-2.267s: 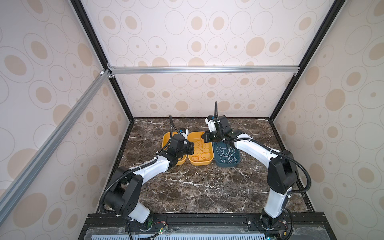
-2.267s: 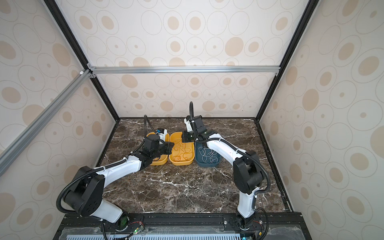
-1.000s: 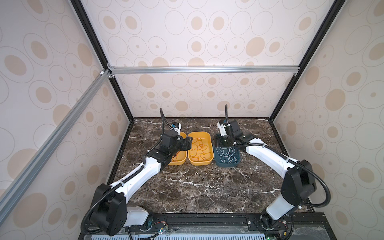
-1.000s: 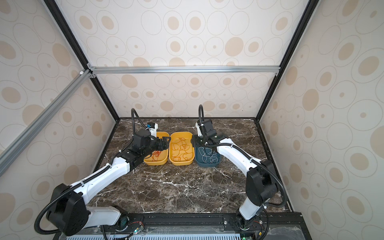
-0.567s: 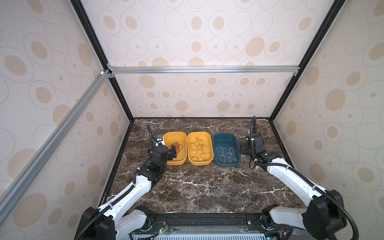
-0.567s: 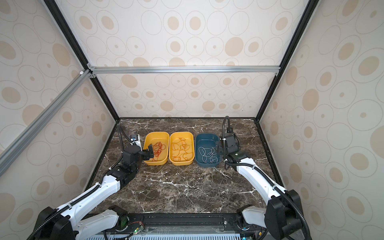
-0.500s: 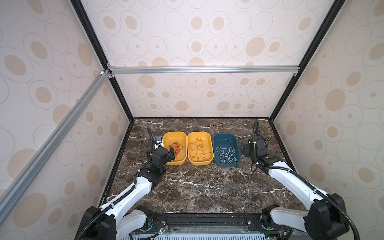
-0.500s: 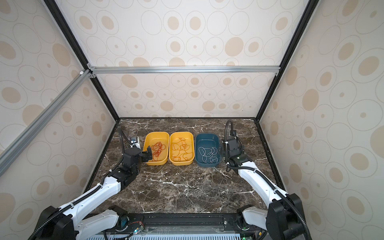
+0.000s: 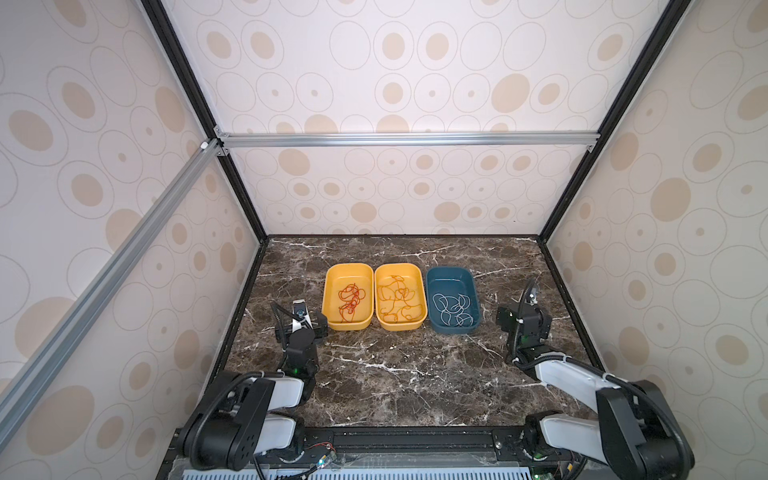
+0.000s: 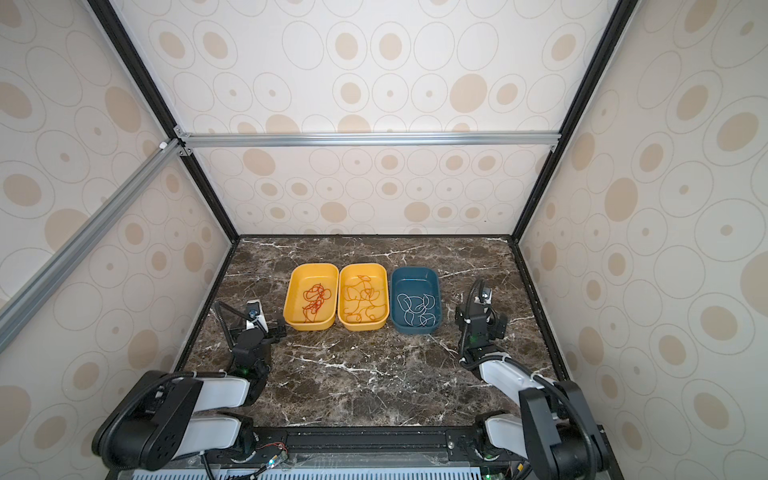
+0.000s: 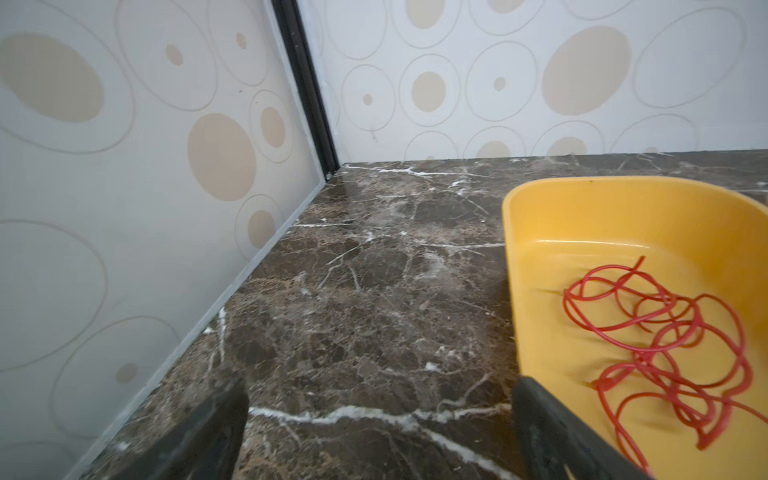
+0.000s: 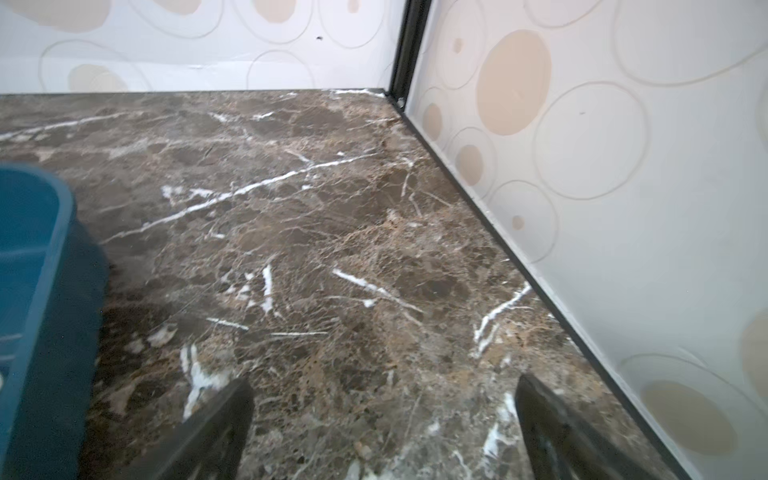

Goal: Untangle the cables

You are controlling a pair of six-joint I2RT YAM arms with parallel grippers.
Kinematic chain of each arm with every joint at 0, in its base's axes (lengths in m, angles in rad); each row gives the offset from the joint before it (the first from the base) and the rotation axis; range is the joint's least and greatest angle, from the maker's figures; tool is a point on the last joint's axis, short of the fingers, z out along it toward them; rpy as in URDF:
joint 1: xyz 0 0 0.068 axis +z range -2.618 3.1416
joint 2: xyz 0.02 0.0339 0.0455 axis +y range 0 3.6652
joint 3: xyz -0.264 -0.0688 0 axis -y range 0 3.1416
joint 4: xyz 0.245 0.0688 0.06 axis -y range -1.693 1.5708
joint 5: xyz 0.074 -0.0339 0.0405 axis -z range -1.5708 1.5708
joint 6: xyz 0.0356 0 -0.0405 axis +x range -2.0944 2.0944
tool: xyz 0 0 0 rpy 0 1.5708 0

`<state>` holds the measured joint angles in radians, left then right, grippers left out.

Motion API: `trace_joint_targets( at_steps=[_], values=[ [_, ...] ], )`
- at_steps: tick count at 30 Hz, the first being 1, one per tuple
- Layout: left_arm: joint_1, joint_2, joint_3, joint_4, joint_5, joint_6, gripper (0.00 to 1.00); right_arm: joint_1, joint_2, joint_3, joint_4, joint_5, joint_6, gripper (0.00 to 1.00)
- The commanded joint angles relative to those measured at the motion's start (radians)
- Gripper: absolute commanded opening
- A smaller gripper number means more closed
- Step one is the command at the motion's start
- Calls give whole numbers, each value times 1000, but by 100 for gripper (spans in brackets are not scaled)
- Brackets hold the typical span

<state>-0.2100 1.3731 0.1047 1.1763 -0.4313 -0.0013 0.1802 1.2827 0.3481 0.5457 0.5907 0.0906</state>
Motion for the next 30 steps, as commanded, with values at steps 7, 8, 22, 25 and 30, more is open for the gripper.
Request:
trace_joint_targets(
  at_steps=[7, 8, 22, 25, 30],
  values=[
    [99, 222, 10, 425, 164, 32, 98, -72, 229, -64, 492, -295, -89, 100],
    [105, 208, 25, 370, 167, 21, 98, -72, 268, -50, 510, -294, -97, 100],
    [132, 210, 101, 227, 141, -16, 99, -108, 254, 59, 278, -341, -70, 100],
    [132, 210, 101, 226, 143, -16, 99, -108, 252, 58, 276, -341, -70, 100],
    [132, 210, 101, 225, 143, -16, 99, -108, 254, 59, 278, -341, -69, 100]
  ],
)
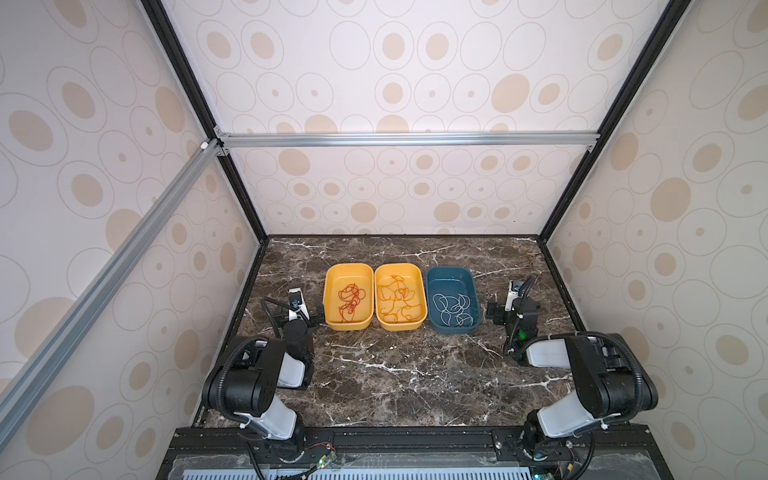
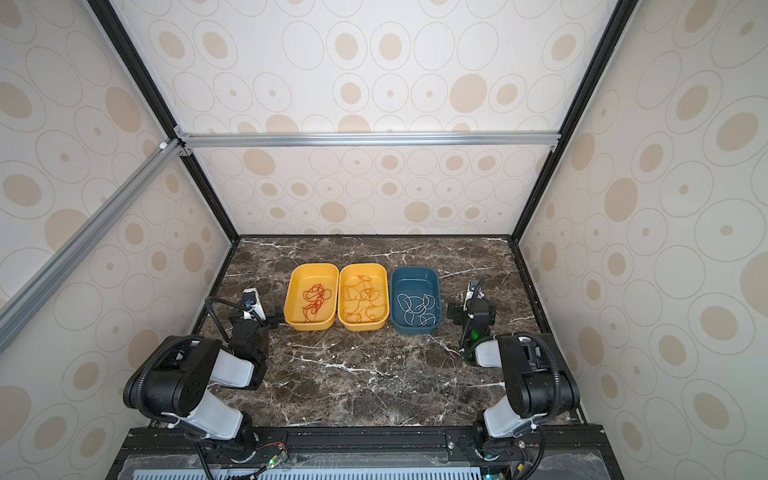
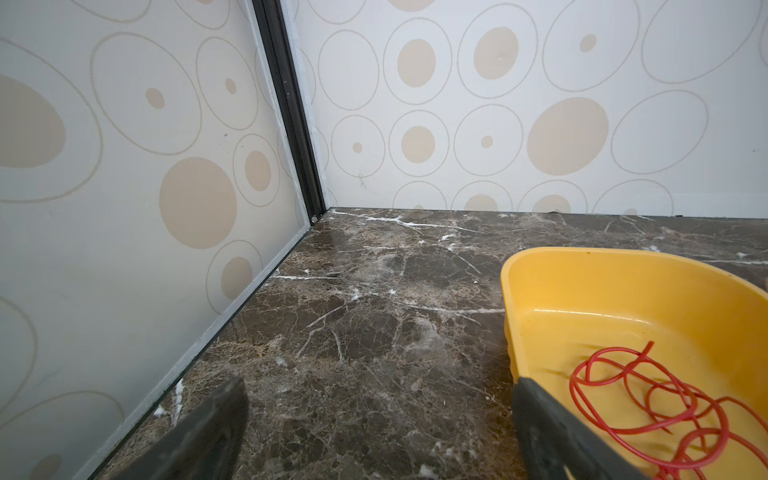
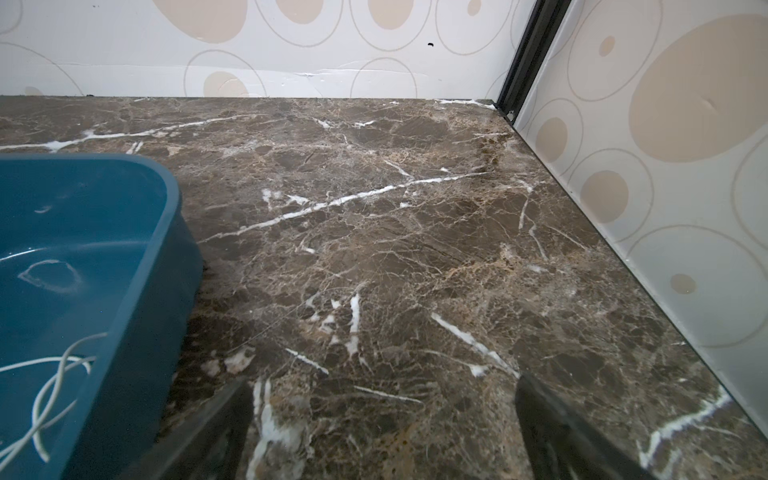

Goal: Untangle the cables

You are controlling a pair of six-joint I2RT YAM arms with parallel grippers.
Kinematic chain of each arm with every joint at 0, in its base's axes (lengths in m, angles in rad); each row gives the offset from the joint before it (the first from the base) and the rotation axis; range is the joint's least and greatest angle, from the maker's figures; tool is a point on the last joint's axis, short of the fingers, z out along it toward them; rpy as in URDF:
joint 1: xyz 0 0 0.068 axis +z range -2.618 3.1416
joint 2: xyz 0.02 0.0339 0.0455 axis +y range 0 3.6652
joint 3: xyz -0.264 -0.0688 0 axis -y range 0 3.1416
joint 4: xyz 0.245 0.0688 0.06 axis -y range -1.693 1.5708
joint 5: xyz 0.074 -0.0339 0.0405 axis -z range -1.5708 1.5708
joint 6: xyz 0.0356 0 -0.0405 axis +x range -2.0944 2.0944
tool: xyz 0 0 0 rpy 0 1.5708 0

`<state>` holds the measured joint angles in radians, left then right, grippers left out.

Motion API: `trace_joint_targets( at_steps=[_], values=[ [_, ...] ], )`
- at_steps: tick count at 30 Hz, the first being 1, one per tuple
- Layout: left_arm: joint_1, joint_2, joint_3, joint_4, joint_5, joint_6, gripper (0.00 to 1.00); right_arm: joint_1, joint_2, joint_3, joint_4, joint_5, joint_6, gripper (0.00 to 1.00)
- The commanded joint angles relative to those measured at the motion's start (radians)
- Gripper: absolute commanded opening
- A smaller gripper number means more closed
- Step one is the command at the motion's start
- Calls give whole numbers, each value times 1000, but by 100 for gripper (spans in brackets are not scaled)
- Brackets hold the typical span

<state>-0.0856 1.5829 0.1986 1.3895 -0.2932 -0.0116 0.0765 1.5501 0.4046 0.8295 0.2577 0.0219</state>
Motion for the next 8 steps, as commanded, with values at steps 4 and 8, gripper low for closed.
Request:
trace_joint_targets(
  at_steps=[4, 8],
  values=[
    [7, 5, 18, -4, 7, -8, 99, -3, -14, 2, -7, -8, 0, 100],
    [35, -4, 16, -12, 60, -22, 99, -3, -13, 4, -7, -8, 0, 100]
  ],
)
